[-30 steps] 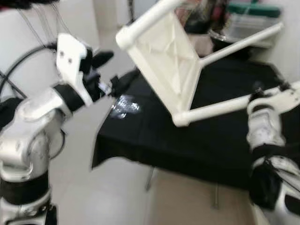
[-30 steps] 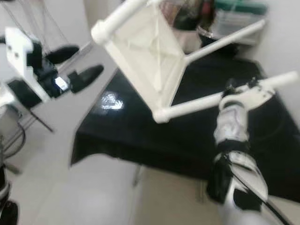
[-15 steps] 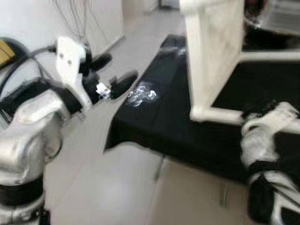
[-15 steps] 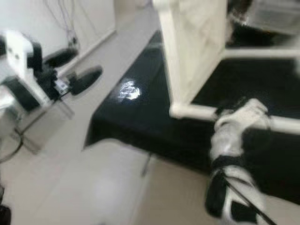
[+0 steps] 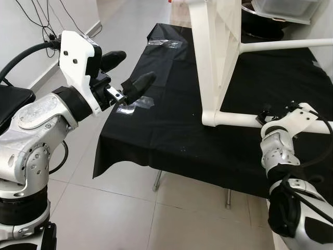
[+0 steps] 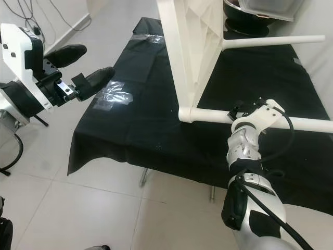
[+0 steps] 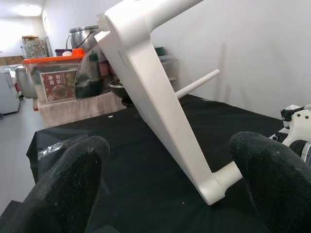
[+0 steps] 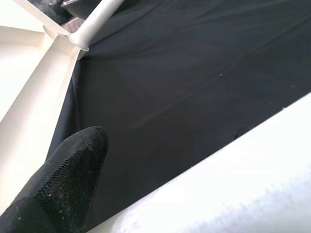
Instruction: Building children table
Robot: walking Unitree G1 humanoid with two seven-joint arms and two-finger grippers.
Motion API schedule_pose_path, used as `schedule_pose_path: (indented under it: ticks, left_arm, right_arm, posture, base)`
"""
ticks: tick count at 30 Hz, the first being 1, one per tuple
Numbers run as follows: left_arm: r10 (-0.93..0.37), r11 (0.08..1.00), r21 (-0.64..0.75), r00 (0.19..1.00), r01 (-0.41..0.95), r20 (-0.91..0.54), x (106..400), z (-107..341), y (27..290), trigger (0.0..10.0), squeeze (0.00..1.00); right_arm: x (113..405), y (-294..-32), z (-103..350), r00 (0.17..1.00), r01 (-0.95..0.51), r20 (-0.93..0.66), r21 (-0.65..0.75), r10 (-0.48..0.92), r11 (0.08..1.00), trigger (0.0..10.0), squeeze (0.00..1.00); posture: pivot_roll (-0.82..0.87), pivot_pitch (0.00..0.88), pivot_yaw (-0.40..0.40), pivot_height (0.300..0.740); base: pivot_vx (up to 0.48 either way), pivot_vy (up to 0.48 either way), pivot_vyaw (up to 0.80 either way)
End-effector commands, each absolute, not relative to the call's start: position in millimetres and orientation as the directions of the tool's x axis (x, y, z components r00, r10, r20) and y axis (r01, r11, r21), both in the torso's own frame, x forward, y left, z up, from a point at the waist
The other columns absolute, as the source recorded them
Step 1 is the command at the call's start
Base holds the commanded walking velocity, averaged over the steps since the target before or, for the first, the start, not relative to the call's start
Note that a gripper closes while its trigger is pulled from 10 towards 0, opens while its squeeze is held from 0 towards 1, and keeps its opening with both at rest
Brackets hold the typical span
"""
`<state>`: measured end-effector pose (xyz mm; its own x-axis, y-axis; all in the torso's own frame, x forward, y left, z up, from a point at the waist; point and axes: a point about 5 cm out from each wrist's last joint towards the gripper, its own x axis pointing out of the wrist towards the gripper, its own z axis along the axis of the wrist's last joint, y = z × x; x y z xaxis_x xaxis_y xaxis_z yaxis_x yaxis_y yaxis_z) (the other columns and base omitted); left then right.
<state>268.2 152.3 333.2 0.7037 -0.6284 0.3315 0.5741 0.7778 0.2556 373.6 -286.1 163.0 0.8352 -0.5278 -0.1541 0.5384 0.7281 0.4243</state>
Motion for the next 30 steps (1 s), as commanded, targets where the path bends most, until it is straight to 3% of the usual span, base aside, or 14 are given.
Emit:
schedule_pose_path:
  ticks: [1, 15, 22, 30]
  left_arm:
    - [-0.643, 0.766, 0.262, 0.693, 0.588, 0.326, 266, 335, 150, 10.0, 0.00]
    - [-0.640, 0.768, 0.264, 0.697, 0.583, 0.322, 263, 338, 152, 10.0, 0.00]
    - [-0.651, 0.759, 0.240, 0.699, 0.605, 0.297, 261, 335, 149, 10.0, 0.00]
    - [-0.665, 0.746, 0.208, 0.694, 0.632, 0.277, 261, 332, 145, 10.0, 0.00]
  right_arm:
    - [321, -294, 64, 0.589, 0.731, -0.530, 0.028, -0.610, 0.681, 10.0, 0.00]
    - [300, -290, 35, 0.514, 0.773, -0.635, 0.052, -0.577, 0.632, 10.0, 0.00]
    - [311, -280, 41, 0.595, 0.752, -0.618, 0.204, -0.514, 0.626, 10.0, 0.00]
    - [319, -275, 48, 0.636, 0.729, -0.593, 0.250, -0.495, 0.637, 10.0, 0.00]
  posture:
    - [0.12, 0.212, -0.046, 0.740]
    - [0.13, 0.246, -0.036, 0.740]
    - [0.13, 0.295, 0.001, 0.740]
    - [0.12, 0.369, 0.031, 0.740]
  base:
    - [0.000, 0.000, 0.00]
    - [0.000, 0.000, 0.00]
    - [0.000, 0.000, 0.00]
    - [0.000, 0.000, 0.00]
